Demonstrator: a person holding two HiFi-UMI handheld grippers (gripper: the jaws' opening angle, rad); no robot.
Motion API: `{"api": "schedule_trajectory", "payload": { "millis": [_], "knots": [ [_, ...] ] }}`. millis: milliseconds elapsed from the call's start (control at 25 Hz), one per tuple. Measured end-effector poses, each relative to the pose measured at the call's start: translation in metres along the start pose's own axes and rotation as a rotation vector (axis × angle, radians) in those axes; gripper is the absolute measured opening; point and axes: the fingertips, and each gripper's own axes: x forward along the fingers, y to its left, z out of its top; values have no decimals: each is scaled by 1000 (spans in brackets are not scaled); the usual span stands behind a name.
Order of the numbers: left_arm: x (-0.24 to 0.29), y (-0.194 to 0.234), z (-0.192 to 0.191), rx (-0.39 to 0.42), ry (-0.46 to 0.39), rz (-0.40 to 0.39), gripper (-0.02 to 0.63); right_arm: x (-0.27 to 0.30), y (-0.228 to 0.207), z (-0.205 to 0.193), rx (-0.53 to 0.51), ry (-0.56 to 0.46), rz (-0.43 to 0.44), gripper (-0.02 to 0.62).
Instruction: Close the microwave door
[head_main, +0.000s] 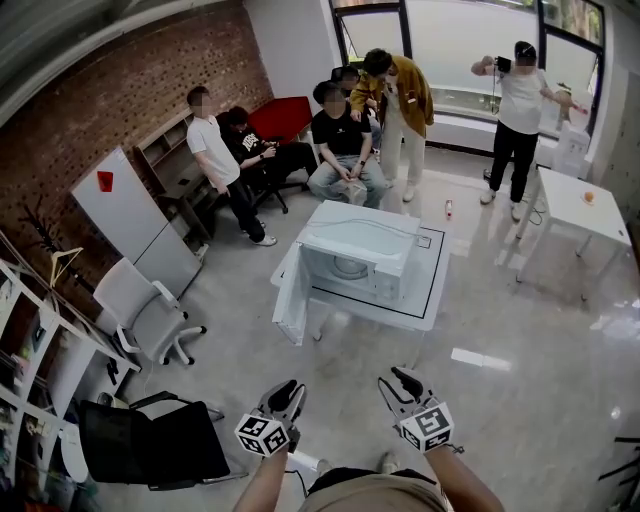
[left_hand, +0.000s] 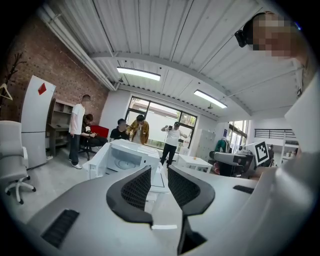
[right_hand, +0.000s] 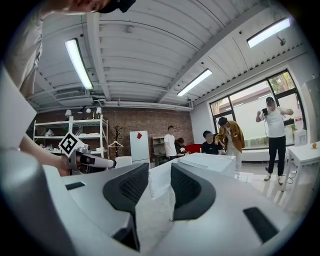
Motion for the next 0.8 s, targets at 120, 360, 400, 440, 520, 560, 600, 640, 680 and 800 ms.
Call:
{"api": "schedule_trajectory", "payload": {
  "millis": [120, 360, 400, 440, 520, 560, 600, 640, 680, 800],
  "knots": [
    [2, -10, -2, -2, 1, 21, 97, -4, -7, 2, -2, 3, 18, 126],
    [8, -33, -7, -6, -4, 40, 97, -16, -18, 1, -8, 2, 43, 126],
    [9, -35, -7, -6, -5, 43, 95, -17, -21, 1, -7, 3, 44, 126],
    [11, -36, -6, -6, -5, 47, 97, -19, -23, 1, -6, 4, 44, 126],
    [12, -37, -5, -8, -6, 55, 97, -20, -28, 0, -2, 9, 44, 126],
    [13, -36, -4, -9, -7, 60, 97, -20, -30, 0, 0, 11, 45, 126],
    [14, -35, -3, -10, -9, 64, 97, -20, -32, 0, 1, 12, 46, 126],
    [15, -33, -2, -10, -10, 68, 97, -19, -34, -1, 1, 14, 46, 126],
    [16, -31, -1, -11, -11, 72, 97, -18, -36, -1, 0, 15, 47, 126],
    [19, -23, 0, -15, -14, 84, 97, -14, -40, -3, -3, 19, 42, 126]
  ]
}}
